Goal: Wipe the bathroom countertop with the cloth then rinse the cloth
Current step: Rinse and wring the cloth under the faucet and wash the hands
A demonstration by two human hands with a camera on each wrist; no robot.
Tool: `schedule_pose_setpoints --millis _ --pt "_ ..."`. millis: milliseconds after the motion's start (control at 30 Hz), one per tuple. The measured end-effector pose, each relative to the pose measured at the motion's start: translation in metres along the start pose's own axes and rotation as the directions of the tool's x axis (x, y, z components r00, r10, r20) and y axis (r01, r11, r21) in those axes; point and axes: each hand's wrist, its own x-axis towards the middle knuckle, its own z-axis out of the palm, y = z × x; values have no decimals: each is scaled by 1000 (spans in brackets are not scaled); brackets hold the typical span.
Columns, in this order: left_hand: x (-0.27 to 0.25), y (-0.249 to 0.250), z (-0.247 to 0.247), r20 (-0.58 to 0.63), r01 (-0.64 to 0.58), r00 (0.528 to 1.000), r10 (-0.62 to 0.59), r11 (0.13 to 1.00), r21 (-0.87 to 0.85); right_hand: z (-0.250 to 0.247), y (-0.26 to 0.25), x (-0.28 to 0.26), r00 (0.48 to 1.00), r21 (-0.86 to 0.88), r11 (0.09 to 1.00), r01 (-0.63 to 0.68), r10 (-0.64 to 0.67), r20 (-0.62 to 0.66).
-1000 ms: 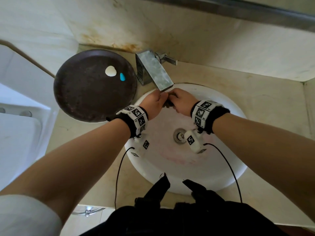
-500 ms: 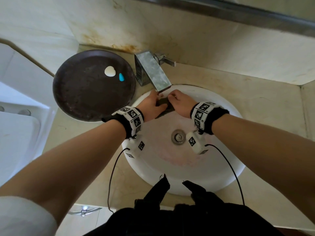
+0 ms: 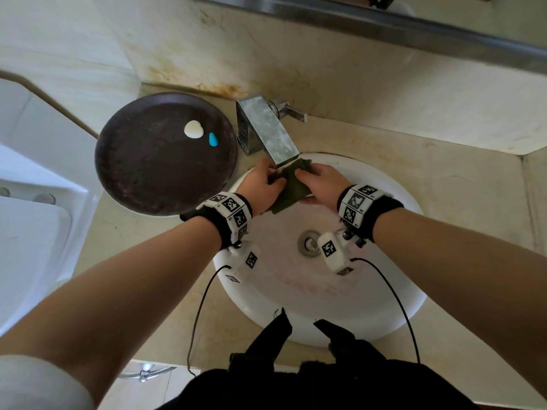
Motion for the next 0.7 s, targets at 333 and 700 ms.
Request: schedule_pose_setpoints --millis 333,700 --pt "-9 6 4 53 -143 988 142 990 9 5 -11 -7 998 99 994 -48 43 44" --pt "-6 3 -8 122 163 986 -118 857 -489 12 -8 13 990 -163 983 -78 58 -126"
